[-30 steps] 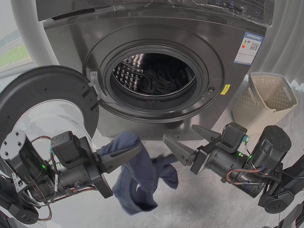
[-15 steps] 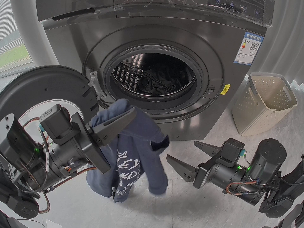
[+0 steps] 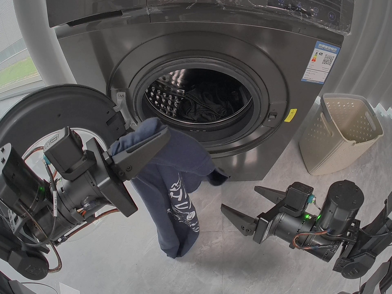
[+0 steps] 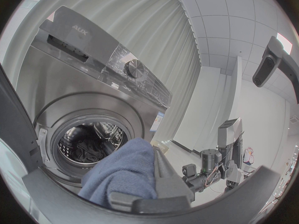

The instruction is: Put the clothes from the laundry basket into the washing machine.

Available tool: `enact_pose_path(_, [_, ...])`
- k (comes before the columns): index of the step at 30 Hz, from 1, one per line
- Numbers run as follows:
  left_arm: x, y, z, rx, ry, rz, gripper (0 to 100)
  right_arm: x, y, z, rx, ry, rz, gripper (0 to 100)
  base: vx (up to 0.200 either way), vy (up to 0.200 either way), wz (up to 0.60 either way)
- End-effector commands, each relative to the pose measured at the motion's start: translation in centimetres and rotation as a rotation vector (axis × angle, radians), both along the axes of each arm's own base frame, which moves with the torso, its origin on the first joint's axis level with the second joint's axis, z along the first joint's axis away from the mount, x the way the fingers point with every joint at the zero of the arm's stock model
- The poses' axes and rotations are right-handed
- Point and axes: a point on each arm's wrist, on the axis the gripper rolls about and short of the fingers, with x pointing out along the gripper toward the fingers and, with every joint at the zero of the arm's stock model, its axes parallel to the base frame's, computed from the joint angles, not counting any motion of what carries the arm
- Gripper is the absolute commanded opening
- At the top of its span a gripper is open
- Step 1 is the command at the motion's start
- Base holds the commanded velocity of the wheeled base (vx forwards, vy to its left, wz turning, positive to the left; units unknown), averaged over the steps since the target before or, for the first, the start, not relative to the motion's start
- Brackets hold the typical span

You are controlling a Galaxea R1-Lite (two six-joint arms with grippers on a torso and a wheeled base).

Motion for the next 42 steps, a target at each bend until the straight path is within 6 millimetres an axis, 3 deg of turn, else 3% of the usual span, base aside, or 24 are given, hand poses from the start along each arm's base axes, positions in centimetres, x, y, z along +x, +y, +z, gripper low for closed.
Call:
enact_pose_path(1, [0.0, 0.1, 0.4, -0.016, -0.02, 0.001, 0, 0.5, -0.1, -0.6, -0.017, 0.016, -0.016, 100, 0.0, 0.0, 0.0])
enact_pose_path(18, [0.0, 0.1, 0.6, -0.021, -0.028, 0.003, 0, 1.7, 1.6, -3.5, -0.085, 0.055, 0.025, 100, 0.0, 0.0, 0.0])
enact_pose_path(29, [0.1, 0.1, 0.6, -0.022, -0.027, 0.004, 0, 1.6, 1.6, -5.0, -0.131, 0.094, 0.026, 100, 0.0, 0.0, 0.0])
enact_pose_path(42, [0.0, 0.1, 1.0, -0.032, -0.041, 0.001, 0, 1.9, 2.0, -5.3, -0.14, 0.092, 0.029, 100, 0.0, 0.0, 0.0])
